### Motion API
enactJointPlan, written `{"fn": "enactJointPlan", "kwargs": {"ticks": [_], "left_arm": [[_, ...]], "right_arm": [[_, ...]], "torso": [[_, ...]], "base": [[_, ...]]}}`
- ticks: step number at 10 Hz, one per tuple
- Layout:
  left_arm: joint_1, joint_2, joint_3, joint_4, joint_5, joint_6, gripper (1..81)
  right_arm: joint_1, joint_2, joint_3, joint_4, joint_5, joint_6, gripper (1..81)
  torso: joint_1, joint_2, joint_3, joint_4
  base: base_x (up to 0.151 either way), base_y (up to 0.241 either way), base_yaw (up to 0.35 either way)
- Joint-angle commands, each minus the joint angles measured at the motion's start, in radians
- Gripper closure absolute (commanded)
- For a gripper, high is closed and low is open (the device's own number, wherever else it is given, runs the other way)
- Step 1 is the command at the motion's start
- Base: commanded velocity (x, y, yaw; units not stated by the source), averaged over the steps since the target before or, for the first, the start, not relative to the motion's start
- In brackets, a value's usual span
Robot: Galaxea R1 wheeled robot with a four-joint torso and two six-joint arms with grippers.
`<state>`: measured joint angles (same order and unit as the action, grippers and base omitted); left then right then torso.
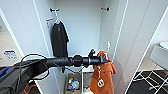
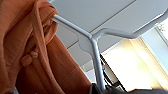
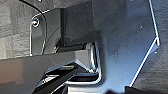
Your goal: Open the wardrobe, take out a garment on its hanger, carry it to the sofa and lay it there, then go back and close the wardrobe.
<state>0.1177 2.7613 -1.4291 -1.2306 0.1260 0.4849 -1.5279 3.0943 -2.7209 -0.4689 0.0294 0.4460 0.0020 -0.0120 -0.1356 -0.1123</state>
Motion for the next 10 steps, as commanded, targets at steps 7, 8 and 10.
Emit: {"fn": "enactJointPlan", "kwargs": {"ticks": [7,8,10], "left_arm": [[-0.210,0.000,0.032,-0.007,0.040,0.027,81.1],[-0.210,-0.003,0.032,-0.007,0.040,0.026,81.1],[-0.210,-0.014,0.047,-0.007,0.040,0.027,81.1]], "right_arm": [[0.031,0.007,0.006,-0.011,-0.048,-0.004,1.0],[0.031,0.007,0.006,-0.011,-0.048,-0.004,1.0],[0.031,0.007,0.006,-0.010,-0.048,-0.004,1.0]], "torso": [[0.000,0.000,0.000,0.000],[-0.001,0.000,0.000,0.000],[-0.001,0.000,0.000,0.000]], "base": [[-0.090,0.000,0.000],[0.000,0.000,0.000],[0.000,0.000,0.000]]}}
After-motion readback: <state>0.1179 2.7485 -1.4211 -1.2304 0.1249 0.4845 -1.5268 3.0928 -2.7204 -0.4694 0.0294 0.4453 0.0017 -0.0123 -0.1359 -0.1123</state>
